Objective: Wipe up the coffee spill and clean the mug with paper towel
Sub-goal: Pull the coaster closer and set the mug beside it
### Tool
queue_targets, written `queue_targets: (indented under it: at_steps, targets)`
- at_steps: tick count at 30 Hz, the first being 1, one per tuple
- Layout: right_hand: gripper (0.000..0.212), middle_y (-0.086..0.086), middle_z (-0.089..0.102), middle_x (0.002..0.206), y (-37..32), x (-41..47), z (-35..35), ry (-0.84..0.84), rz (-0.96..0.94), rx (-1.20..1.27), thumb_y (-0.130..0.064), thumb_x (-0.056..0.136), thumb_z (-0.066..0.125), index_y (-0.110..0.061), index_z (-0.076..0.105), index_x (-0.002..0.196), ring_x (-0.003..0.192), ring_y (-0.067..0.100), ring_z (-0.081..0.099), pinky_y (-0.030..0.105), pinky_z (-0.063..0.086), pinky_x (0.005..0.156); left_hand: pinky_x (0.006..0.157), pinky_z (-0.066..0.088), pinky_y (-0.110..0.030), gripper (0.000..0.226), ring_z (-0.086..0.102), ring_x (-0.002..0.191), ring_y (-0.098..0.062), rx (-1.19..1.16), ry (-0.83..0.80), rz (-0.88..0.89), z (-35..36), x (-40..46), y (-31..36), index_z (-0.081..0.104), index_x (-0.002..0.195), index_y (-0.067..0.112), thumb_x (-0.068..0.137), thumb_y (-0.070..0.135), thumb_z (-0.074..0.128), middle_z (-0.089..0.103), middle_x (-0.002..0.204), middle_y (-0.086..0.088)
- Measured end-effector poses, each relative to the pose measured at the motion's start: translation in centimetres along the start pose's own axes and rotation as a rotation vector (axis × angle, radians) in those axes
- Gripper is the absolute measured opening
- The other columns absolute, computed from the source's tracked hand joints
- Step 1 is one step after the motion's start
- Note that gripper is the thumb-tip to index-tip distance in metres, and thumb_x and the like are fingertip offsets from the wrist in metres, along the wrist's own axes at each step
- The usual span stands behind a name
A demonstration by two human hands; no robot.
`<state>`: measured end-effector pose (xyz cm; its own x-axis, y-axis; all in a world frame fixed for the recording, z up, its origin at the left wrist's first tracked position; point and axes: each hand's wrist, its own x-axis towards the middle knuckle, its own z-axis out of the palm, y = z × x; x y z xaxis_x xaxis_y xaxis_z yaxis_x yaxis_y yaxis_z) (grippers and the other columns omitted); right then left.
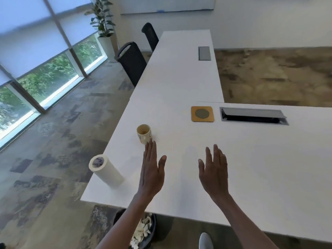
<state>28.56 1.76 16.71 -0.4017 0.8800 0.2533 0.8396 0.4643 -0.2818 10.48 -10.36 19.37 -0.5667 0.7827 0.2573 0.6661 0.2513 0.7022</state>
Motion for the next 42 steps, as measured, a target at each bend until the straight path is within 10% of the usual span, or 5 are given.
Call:
queue_targets:
  at_steps: [42]
  targets:
    - [0.042,0.017,0.054,0.132,11.5,30.7,11.4,-0.268,0.071,0.167,-0.019,0.097,0.052,0.0,0.047,0.134,0.121,0.032,0.05,0.04,0.049,0.092,0.123,0.021,-0.034,0.055,0.027,0.155,-0.024,-0.103,-0.216,-0.329,23.4,29.2,-0.7,0.029,0.158,0.007,0.109,0.032,0.035,0.031,0.166,-0.01]
